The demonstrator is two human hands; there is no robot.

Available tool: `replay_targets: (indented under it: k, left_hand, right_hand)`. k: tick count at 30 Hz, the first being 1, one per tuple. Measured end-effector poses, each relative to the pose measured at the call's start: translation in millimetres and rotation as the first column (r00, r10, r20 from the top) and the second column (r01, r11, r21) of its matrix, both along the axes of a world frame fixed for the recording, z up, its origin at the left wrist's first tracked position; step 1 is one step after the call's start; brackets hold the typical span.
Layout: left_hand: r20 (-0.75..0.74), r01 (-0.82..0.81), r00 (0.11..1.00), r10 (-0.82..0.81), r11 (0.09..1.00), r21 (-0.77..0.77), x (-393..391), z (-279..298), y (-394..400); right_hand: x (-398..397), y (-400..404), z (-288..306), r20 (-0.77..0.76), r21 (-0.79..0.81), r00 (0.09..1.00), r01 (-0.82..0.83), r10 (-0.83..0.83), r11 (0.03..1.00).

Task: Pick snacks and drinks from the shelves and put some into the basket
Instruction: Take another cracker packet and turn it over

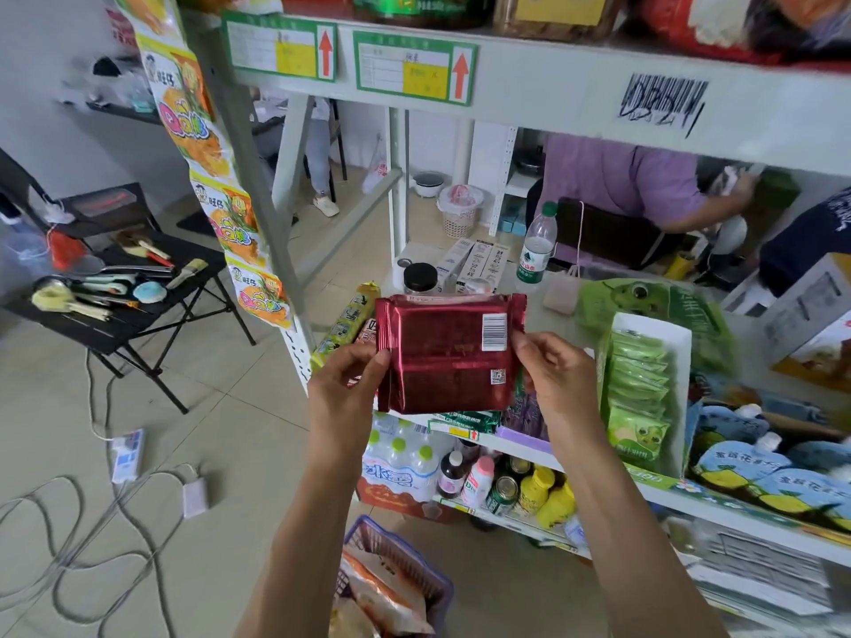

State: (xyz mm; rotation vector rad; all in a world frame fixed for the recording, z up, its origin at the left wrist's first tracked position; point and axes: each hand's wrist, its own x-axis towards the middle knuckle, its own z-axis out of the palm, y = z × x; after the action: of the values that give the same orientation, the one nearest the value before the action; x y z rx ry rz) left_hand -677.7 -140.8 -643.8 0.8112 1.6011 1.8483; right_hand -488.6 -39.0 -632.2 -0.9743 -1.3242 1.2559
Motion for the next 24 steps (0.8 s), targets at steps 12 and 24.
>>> replay_targets:
  k: [12, 24]
  left_hand:
    - [0.133, 0.052, 0.99, -0.048, 0.998, -0.022, 9.1, 1.5, 1.6]
    - [0.142, 0.057, 0.988, -0.055, 0.998, -0.005, 9.5, 2.6, 1.3]
  right_hand:
    - [-0.9, -5.5, 4.7, -0.011, -0.054, 0.999, 0.049, -0.05, 0.997]
    - [-2.0, -5.0, 5.9, 0.003, -0.061, 0.998, 0.062, -0.062, 0.996]
